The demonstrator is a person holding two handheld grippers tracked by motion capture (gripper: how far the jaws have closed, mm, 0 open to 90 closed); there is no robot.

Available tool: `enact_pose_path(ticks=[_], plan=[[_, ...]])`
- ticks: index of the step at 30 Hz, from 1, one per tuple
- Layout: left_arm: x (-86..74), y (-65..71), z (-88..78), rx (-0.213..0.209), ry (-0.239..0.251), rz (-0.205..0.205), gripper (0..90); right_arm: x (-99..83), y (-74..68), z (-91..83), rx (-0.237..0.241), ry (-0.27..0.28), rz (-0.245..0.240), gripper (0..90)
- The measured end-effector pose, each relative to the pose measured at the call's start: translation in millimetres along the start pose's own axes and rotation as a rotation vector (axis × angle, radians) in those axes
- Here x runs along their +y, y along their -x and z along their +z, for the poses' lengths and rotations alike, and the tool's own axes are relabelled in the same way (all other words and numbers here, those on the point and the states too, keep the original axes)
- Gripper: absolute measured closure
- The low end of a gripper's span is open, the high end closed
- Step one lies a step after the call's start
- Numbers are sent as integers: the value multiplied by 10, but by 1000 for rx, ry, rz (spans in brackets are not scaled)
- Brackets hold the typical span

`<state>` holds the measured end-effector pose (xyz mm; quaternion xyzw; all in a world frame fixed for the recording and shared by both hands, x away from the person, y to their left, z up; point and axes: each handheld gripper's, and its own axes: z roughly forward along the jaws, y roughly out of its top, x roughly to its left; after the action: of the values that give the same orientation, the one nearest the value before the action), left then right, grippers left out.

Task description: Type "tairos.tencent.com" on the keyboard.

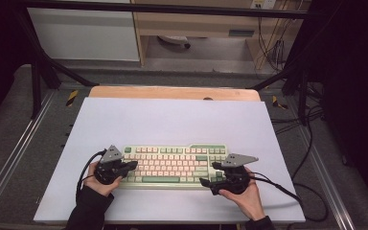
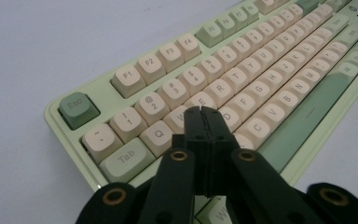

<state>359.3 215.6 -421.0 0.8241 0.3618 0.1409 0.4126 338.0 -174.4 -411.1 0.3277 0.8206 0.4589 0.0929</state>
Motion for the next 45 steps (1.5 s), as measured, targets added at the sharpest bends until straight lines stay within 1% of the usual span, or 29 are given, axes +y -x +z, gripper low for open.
enact_pose_path(ticks=[6,8,14,19,21,26,30,33,37,41,45], plan=[[0,7,4,0,-1,4,898,100,-75,124,1,-2,-21,342],[0,6,3,0,-1,4,898,135,-94,168,8,7,-22,380],[0,5,-2,0,1,4,898,215,-148,313,24,-8,-20,478],[0,4,1,0,1,4,898,271,-178,399,27,-10,-15,583],[0,5,3,-1,0,4,898,294,-189,432,35,-11,-12,621],[-2,8,10,-1,-2,6,898,341,-212,511,29,-18,-20,703],[-2,9,8,-1,0,6,898,377,-222,560,35,-10,-12,757],[0,7,3,0,1,6,898,408,-226,590,23,-15,-17,786],[0,8,2,0,2,6,898,450,-239,642,30,-13,-19,815],[0,9,4,0,1,8,898,468,-235,695,32,-12,-3,852],[0,7,3,0,1,7,898,478,-228,745,34,-8,2,875]])
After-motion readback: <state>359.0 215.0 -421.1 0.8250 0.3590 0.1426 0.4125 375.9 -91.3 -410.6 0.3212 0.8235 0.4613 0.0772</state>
